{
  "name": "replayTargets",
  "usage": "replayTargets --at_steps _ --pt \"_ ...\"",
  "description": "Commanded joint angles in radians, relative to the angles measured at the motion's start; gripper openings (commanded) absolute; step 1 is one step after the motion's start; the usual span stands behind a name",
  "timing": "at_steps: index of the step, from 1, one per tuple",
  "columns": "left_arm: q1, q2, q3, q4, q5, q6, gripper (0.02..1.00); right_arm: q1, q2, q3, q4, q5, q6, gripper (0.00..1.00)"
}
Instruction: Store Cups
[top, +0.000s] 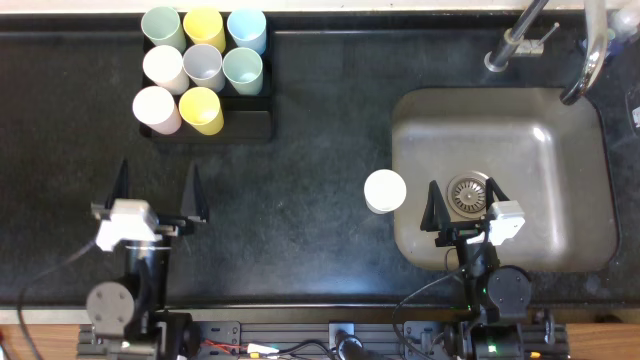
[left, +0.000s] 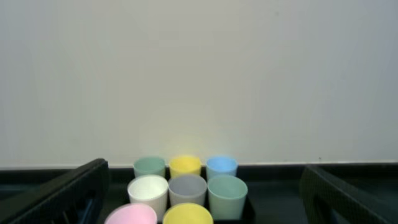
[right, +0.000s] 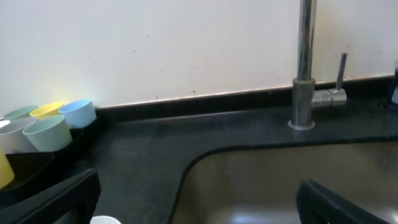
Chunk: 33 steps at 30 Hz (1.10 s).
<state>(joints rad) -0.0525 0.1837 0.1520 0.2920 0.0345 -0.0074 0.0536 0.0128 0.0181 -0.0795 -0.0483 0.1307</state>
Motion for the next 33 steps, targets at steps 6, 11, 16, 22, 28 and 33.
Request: replayTargets --at_steps 6,11,16,22,28,33 --pt "-0.004 -0.115 -0.144 -0.206 -0.048 0.175 0.998 -0.003 -0.009 -0.013 0.006 -0.004 0.004 0.998" --pt "-0.004 -0.179 -0.144 -0.375 -0.059 0.175 0.998 -0.003 -0.009 -0.013 0.006 -0.004 0.004 0.996" --pt "-0.004 -0.182 -0.144 -0.377 -0.058 0.175 0.998 -0.003 -0.009 -0.013 0.006 -0.004 0.004 0.998" --pt "-0.004 -0.182 -0.144 -0.376 -0.058 0.175 0.998 -0.003 -0.009 -0.013 0.006 -0.004 0.004 0.996" --pt "-0.004 -0.182 -0.144 -0.376 -0.058 0.175 0.998 -0.003 -0.009 -0.013 0.006 -0.004 0.004 0.998" --pt "-0.004 -0.182 -0.144 -0.376 -0.058 0.175 0.998 -0.003 -0.009 -0.013 0.006 -0.004 0.004 0.998"
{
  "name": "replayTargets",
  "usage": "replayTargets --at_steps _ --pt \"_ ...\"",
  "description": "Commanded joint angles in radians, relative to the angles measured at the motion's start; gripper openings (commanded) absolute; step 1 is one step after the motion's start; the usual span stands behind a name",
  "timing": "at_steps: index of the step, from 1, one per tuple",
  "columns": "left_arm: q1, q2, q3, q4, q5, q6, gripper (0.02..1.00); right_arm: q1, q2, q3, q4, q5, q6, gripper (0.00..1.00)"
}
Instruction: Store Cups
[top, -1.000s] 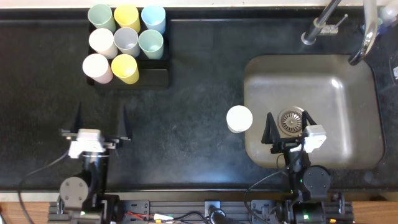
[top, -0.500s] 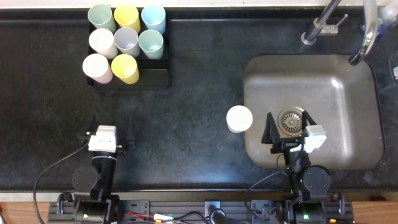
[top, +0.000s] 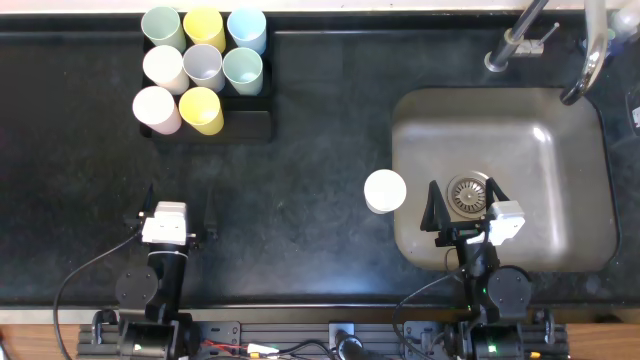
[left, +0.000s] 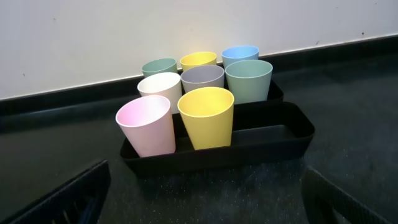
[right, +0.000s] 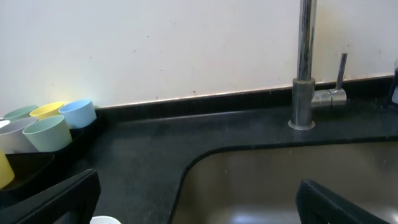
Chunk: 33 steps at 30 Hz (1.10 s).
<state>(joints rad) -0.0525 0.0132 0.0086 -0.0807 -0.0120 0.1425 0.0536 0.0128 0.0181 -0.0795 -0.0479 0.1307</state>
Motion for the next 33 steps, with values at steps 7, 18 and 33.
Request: replayTargets --at_steps 7,18,33 --pt "-0.004 -0.011 -0.001 -0.003 -0.011 0.026 0.998 -0.003 -0.009 -0.013 0.006 -0.004 0.004 0.996" --pt "-0.004 -0.011 -0.001 -0.003 -0.011 0.026 0.998 -0.003 -0.009 -0.013 0.006 -0.004 0.004 0.998" --pt "-0.004 -0.011 -0.001 -0.003 -0.011 0.026 0.998 -0.001 0.173 0.446 -0.378 -0.015 0.005 0.998"
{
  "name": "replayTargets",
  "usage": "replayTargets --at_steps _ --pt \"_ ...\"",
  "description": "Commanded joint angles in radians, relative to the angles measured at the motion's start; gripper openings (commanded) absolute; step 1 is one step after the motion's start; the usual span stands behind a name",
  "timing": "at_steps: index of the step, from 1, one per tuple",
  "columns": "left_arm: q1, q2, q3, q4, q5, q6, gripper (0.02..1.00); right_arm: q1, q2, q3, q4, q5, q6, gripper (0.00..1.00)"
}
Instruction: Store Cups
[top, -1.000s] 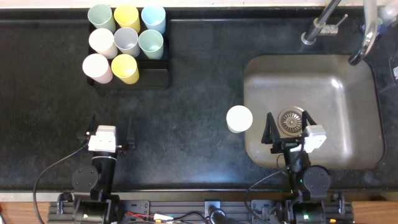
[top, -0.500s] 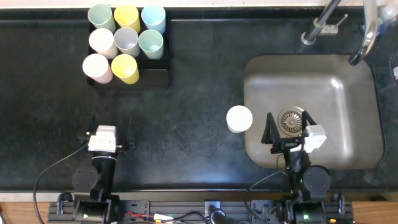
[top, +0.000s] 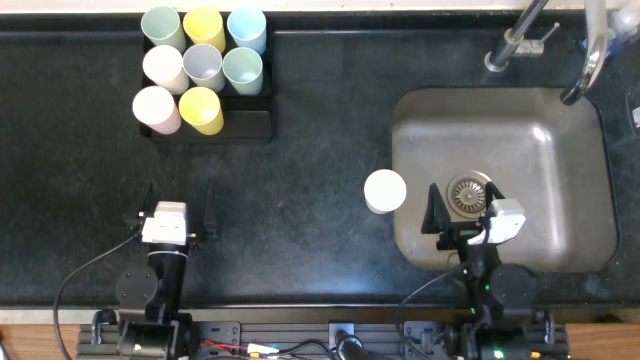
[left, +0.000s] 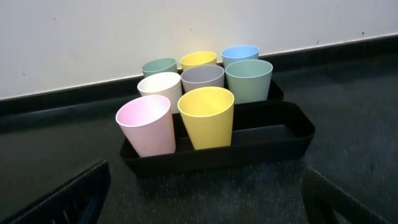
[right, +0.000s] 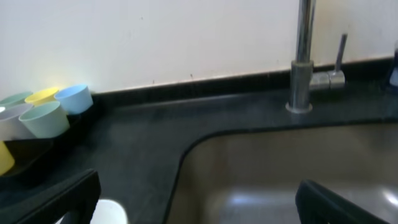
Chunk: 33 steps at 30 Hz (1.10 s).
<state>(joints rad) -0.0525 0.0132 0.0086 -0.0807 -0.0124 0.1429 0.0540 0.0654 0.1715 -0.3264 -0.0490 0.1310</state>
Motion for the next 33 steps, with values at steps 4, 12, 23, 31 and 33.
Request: replayTargets --at_steps 4,12,23,31,33 --pt "-0.004 -0.011 -0.001 -0.003 -0.011 0.025 0.998 -0.001 0.44 0.657 -0.394 -0.013 0.004 0.998" --pt "-0.004 -0.011 -0.001 -0.003 -0.011 0.025 0.998 0.15 1.079 1.1 -1.005 0.095 -0.126 0.996" --pt "-0.004 -0.011 -0.001 -0.003 -0.011 0.025 0.998 0.215 1.412 1.107 -0.993 0.037 -0.343 0.996" --pt "-0.004 -0.011 -0.001 -0.003 -0.011 0.025 0.998 0.215 1.466 1.125 -0.978 -0.04 -0.391 0.996" --pt "-0.004 -0.011 -0.001 -0.003 -0.011 0.025 0.998 0.21 1.467 1.137 -0.98 -0.04 -0.392 0.998"
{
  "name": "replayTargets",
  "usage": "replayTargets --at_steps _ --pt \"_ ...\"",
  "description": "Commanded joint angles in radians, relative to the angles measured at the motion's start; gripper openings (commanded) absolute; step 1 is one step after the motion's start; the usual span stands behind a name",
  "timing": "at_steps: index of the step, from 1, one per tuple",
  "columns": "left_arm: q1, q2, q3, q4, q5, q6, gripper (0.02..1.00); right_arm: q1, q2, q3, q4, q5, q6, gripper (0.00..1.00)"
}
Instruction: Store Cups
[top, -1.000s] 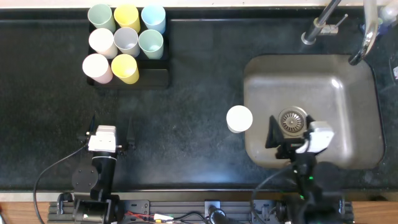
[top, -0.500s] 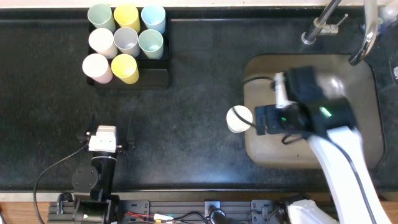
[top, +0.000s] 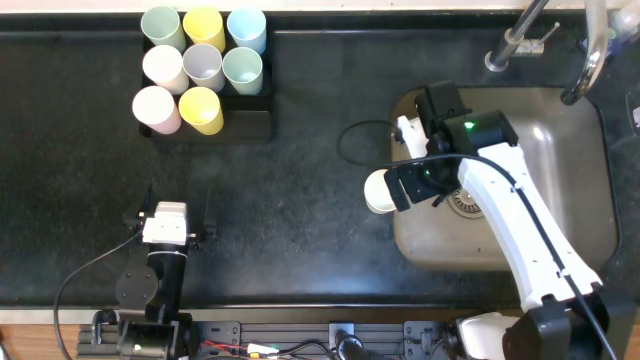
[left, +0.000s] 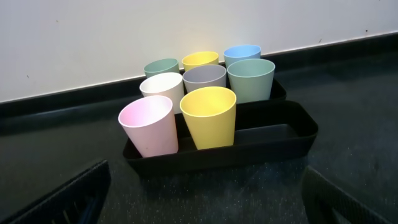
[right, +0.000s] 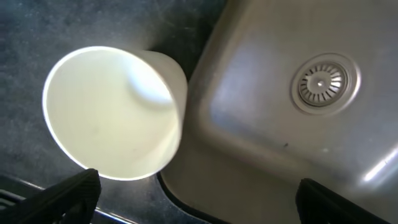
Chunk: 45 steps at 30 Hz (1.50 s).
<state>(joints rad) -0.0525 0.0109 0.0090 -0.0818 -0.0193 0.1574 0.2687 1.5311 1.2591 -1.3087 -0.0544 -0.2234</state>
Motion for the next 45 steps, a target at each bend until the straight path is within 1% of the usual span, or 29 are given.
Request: replayTargets --at_steps 1,6,15,23,25,29,31,32,33,34,35,40,43,45 --pt "-0.004 -0.009 -0.001 -0.002 -0.004 0.011 0.998 -0.01 0.004 0.051 0.001 -0.034 -0.04 0.998" --pt "-0.004 -0.009 -0.001 -0.002 -0.004 0.011 0.998 -0.039 0.055 0.054 0.006 -0.031 -0.044 0.998" --pt "-0.004 -0.009 -0.001 -0.002 -0.004 0.011 0.998 -0.04 0.151 0.086 0.013 -0.031 -0.055 1.0" --pt "-0.004 -0.009 -0.001 -0.002 -0.004 0.011 0.998 -0.039 0.182 0.086 0.034 -0.032 -0.055 0.954" --pt "-0.004 -0.009 -0.001 -0.002 -0.004 0.011 0.998 -0.038 0.188 0.086 0.037 -0.034 -0.055 0.989" --pt "-0.004 -0.009 -0.001 -0.002 -0.004 0.011 0.998 -0.037 0.202 0.086 0.043 -0.035 -0.055 0.985" --pt "-0.004 -0.009 -0.001 -0.002 -0.004 0.011 0.998 -0.037 0.203 0.086 0.05 -0.034 -0.055 0.961" --pt "-0.004 -0.009 -0.001 -0.002 -0.004 0.011 0.998 -0.037 0.203 0.086 0.053 -0.035 -0.055 0.875" --pt "-0.004 -0.009 -0.001 -0.002 -0.004 0.011 0.998 -0.037 0.203 0.086 0.056 -0.035 -0.055 0.575" --pt "-0.004 -0.009 -0.001 -0.002 -0.004 0.011 0.998 -0.037 0.203 0.086 0.057 -0.035 -0.055 0.299" --pt "-0.004 -0.009 -0.001 -0.002 -0.004 0.011 0.998 -0.037 0.203 0.086 0.058 -0.035 -0.054 0.045" --pt "-0.004 -0.009 -0.001 -0.002 -0.004 0.011 0.998 -0.008 0.201 0.138 0.026 -0.035 -0.041 0.042" --pt "-0.004 -0.009 -0.001 -0.002 -0.004 0.011 0.998 0.037 0.201 0.28 -0.046 -0.035 -0.022 0.045" --pt "-0.004 -0.009 -0.001 -0.002 -0.004 0.011 0.998 0.084 0.201 0.426 -0.105 -0.03 -0.004 0.042"
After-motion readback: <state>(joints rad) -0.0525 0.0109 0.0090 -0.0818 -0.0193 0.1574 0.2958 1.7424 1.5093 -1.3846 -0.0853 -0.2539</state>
